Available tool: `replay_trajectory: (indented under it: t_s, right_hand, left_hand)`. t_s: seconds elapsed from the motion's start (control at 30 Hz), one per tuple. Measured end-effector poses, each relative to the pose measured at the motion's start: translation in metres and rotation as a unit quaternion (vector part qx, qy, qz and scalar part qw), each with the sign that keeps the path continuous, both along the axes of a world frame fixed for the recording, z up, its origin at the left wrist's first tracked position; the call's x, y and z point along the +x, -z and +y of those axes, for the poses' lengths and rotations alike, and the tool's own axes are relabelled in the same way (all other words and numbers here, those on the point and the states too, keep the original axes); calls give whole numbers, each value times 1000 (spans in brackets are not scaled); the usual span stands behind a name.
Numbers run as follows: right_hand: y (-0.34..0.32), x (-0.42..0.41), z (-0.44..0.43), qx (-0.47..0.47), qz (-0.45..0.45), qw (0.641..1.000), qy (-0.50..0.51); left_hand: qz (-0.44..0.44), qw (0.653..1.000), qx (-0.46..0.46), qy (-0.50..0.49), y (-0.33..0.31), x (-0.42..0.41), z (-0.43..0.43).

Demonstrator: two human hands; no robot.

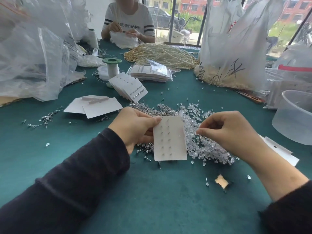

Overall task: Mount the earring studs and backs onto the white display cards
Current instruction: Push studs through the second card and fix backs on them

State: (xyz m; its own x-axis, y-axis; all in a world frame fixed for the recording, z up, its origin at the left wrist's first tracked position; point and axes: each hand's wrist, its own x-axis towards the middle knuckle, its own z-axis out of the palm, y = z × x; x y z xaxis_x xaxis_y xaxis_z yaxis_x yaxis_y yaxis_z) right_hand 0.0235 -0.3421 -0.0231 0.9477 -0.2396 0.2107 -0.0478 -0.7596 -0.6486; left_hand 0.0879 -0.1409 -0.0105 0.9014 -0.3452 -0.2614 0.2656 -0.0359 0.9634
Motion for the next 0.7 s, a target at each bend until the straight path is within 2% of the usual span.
replay_trajectory:
  t_s: [0.5,0.7]
  right_hand:
    - [-10,-7,6,36,-17,999,21]
    - [-12,-10,18,70,-67,995,12]
  left_hand:
    - [2,999,18,45,2,-5,-3]
    - [-19,999,26,29,5,-5,-5]
